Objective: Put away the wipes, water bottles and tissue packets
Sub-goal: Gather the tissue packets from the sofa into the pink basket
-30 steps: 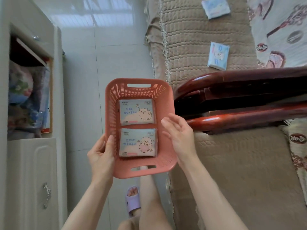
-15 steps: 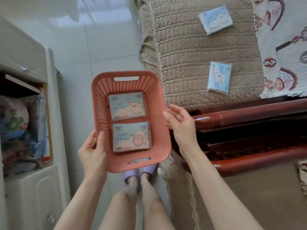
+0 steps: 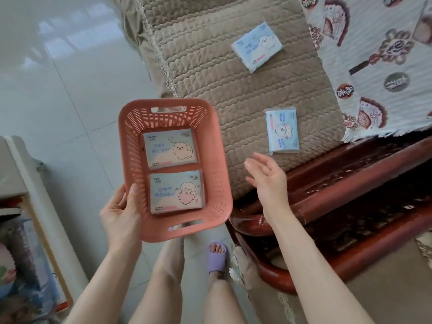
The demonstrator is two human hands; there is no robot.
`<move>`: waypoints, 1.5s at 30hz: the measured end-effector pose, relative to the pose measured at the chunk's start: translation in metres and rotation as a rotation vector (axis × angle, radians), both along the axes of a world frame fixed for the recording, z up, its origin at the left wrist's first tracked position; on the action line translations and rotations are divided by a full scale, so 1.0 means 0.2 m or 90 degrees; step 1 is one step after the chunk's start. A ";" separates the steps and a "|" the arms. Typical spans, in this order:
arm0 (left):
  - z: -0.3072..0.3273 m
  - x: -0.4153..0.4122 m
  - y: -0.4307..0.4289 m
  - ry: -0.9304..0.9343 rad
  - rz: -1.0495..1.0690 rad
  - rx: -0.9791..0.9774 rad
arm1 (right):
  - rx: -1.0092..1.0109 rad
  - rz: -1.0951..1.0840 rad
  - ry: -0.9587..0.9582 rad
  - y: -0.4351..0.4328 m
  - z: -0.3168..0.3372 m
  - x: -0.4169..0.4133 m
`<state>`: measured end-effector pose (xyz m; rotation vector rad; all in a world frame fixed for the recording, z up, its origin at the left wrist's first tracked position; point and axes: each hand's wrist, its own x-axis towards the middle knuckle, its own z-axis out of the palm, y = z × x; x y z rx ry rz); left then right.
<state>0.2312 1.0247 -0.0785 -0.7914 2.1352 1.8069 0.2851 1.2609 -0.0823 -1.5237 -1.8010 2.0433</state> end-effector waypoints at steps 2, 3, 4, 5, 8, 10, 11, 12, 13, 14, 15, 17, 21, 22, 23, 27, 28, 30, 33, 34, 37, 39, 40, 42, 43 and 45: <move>-0.01 -0.11 0.02 -0.015 -0.022 0.012 | 0.003 -0.032 -0.029 0.03 -0.02 -0.05; -0.01 -0.16 0.03 -0.022 -0.037 0.018 | 0.007 -0.056 -0.042 0.04 -0.03 -0.07; -0.02 -0.22 0.06 -0.030 -0.057 0.024 | 0.006 -0.086 -0.049 0.06 -0.05 -0.10; -0.01 -0.24 0.06 -0.030 -0.063 0.022 | 0.004 -0.098 -0.053 0.07 -0.06 -0.11; -0.02 -0.36 0.11 -0.049 -0.091 0.031 | -0.009 -0.171 -0.070 0.12 -0.12 -0.17; -0.03 -0.41 0.15 -0.054 -0.107 0.030 | -0.019 -0.208 -0.075 0.15 -0.16 -0.20; -0.03 -0.43 0.17 -0.055 -0.116 0.030 | -0.020 -0.231 -0.080 0.18 -0.19 -0.21; -0.03 -0.45 0.19 -0.058 -0.124 0.032 | -0.022 -0.252 -0.088 0.20 -0.21 -0.22; -0.03 -0.47 0.20 -0.058 -0.132 0.032 | -0.026 -0.271 -0.095 0.22 -0.23 -0.23; -0.03 -0.49 0.22 -0.061 -0.143 0.031 | -0.033 -0.293 -0.102 0.24 -0.26 -0.23; -0.04 -0.51 0.23 -0.063 -0.157 0.029 | -0.044 -0.318 -0.109 0.26 -0.29 -0.24; -0.04 -0.54 0.26 -0.064 -0.175 0.028 | -0.072 -0.366 -0.123 0.30 -0.33 -0.24; -0.05 -0.60 0.33 -0.057 -0.191 0.029 | -0.096 -0.423 -0.158 0.35 -0.43 -0.23; -0.05 -0.61 0.34 -0.058 -0.187 0.032 | -0.097 -0.429 -0.167 0.37 -0.46 -0.24; -0.06 -0.61 0.35 -0.061 -0.183 0.033 | -0.097 -0.434 -0.178 0.38 -0.48 -0.24; -0.06 -0.64 0.36 -0.061 -0.186 0.026 | -0.080 -0.451 -0.227 0.41 -0.58 -0.26; -0.07 -0.65 0.36 -0.060 -0.191 0.022 | -0.072 -0.456 -0.247 0.42 -0.61 -0.27; -0.04 -0.65 0.35 -0.053 -0.198 0.019 | -0.051 -0.466 -0.262 0.43 -0.64 -0.28; -0.05 -0.67 0.37 -0.047 -0.203 0.017 | -0.032 -0.514 -0.268 0.46 -0.69 -0.32; -0.05 -0.67 0.37 -0.046 -0.203 0.015 | -0.027 -0.530 -0.270 0.47 -0.69 -0.33; -0.07 -0.67 0.37 -0.048 -0.195 0.010 | -0.022 -0.555 -0.268 0.49 -0.71 -0.34; -0.07 -0.66 0.36 -0.051 -0.193 0.006 | -0.026 -0.572 -0.244 0.50 -0.69 -0.34; -0.07 -0.65 0.36 -0.053 -0.190 0.005 | -0.028 -0.579 -0.231 0.51 -0.67 -0.34; -0.06 -0.65 0.36 -0.059 -0.176 0.008 | -0.023 -0.582 -0.194 0.52 -0.61 -0.35; -0.06 -0.64 0.36 -0.062 -0.170 0.010 | -0.017 -0.573 -0.174 0.52 -0.58 -0.35; -0.05 -0.64 0.36 -0.063 -0.165 0.012 | -0.010 -0.541 -0.140 0.52 -0.51 -0.37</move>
